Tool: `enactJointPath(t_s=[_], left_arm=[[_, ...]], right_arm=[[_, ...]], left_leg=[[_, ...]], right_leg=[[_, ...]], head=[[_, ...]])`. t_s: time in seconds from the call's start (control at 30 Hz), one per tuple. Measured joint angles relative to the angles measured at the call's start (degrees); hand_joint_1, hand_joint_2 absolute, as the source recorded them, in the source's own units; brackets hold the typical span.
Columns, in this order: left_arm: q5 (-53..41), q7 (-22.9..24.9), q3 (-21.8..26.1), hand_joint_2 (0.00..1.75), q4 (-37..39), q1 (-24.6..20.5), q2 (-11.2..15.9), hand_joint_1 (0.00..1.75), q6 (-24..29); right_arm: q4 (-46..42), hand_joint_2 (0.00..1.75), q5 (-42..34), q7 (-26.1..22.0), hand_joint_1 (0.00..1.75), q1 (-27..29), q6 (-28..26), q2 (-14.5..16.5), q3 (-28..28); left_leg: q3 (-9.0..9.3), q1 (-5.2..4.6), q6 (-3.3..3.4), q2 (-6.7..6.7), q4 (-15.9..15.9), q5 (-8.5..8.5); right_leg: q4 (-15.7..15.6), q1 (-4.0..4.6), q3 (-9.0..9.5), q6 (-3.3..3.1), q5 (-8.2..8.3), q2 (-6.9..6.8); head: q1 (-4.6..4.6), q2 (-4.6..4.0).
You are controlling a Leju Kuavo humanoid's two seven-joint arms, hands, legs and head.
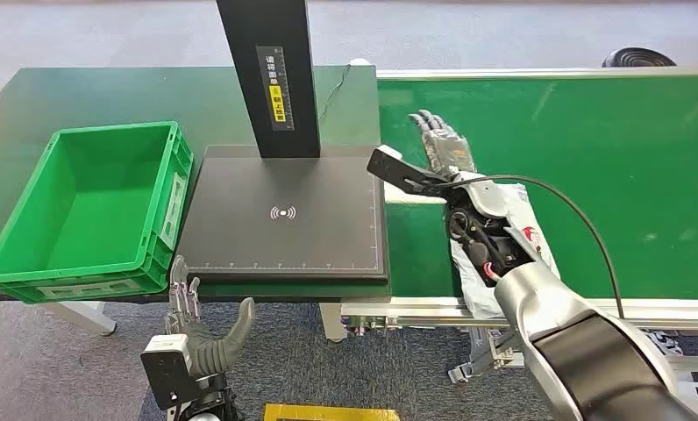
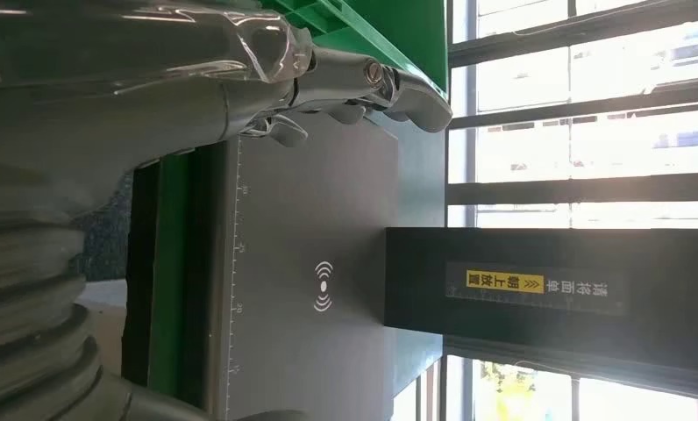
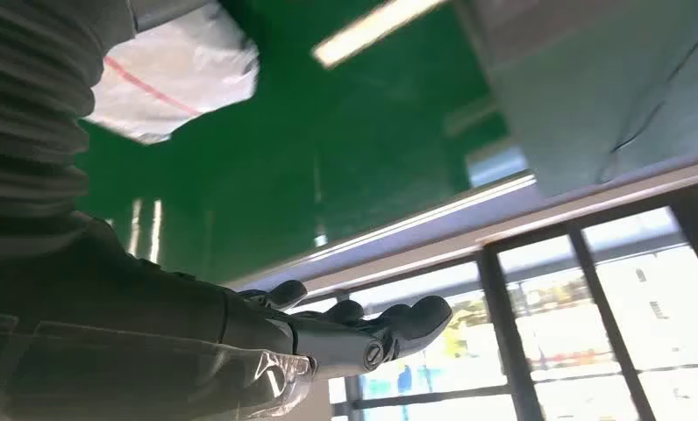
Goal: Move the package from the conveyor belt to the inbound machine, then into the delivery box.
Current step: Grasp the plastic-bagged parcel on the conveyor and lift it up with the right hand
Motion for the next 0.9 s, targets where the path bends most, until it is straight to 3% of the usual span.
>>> enactJointPath(t_s=[0.27, 0.63, 0.9], left_arm=[[0.8, 0.0, -0.9, 1.75, -0.5, 0.0, 0.7, 0.0, 0.6], [0.9, 0.0, -1.7, 1.75, -0.9, 0.0, 1.2, 0.0, 1.0], [1.1, 0.0, -1.9, 1.75, -2.2, 1.0, 2.2, 0.0, 2.6]], right_arm=[[1.5, 1.75, -0.3, 2.0, 0.0, -1.1, -0.3, -2.9, -1.3], [2.8, 1.75, -0.3, 2.5, 0.0, -1.4, -0.3, -4.3, -1.5], [3.9, 1.75, -1.7, 2.8, 0.0, 0.3, -2.3, -8.2, -4.1]], left_leg=[[-0.02, 0.0, 0.01, 0.04, 0.0, -0.02], [0.0, 0.0, 0.01, -0.01, 0.0, -0.01], [-0.07, -0.01, 0.03, -0.07, 0.0, -0.04]], right_leg=[[0.0, 0.0, 0.0, 0.0, 0.0, 0.0], [0.0, 0.0, -0.01, 0.0, 0.0, -0.02], [0.0, -0.01, -0.01, 0.01, -0.01, -0.12]], head=[[-0.01, 0.0], [-0.02, 0.0], [-0.02, 0.0]])
